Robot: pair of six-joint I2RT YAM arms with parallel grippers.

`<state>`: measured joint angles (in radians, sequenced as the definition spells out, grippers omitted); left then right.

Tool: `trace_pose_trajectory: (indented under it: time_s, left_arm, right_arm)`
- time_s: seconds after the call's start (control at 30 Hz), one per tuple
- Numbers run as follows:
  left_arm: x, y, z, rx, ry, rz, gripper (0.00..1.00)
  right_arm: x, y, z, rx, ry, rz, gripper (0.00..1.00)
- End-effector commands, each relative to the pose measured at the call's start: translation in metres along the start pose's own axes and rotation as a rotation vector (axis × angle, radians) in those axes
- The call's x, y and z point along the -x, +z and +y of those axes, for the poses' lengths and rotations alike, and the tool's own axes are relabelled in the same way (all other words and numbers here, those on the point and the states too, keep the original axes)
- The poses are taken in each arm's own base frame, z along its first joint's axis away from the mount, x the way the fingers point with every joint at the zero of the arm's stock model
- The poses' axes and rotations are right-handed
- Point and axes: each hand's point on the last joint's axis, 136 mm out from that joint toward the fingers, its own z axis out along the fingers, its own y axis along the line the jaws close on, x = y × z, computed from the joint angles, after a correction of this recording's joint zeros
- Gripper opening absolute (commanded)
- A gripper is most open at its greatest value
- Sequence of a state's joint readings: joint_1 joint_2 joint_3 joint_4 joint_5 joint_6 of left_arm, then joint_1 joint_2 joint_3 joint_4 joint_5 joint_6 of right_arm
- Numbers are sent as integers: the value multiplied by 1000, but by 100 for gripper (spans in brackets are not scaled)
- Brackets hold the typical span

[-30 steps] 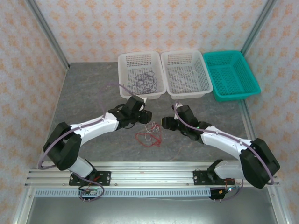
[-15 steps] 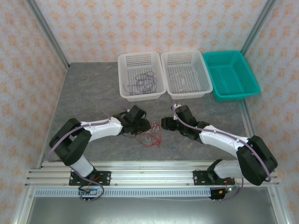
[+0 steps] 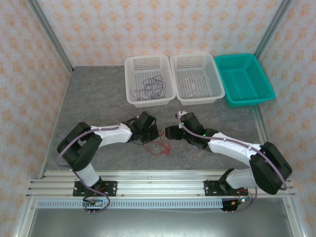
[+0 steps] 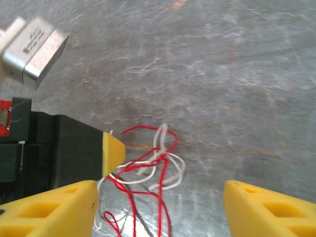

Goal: Untangle the cables

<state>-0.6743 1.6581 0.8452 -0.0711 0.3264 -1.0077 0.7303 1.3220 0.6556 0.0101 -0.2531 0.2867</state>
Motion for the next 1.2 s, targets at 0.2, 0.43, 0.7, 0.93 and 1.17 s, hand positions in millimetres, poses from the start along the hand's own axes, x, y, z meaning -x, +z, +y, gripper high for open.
trace_pose_trajectory:
  time_s: [0.2, 0.43, 0.7, 0.93, 1.17]
  left_arm:
    - [29, -83, -63, -136, 197, -136, 0]
    - [66, -145, -55, -106, 197, -283, 0]
    - [112, -226, -11, -16, 131, -479, 0]
    - [102, -222, -31, -174, 185, -411, 0]
    - [95, -221, -49, -259, 234, -366, 0]
  right_arm:
    - [-21, 55, -27, -194, -3, 108, 44]
    - [-19, 45, -61, -289, 164, -9, 0]
    - [-25, 22, -107, -389, 295, -33, 0]
    - [15, 7, -37, -101, 92, -104, 33]
    - [46, -8, 93, 237, -525, -414, 61]
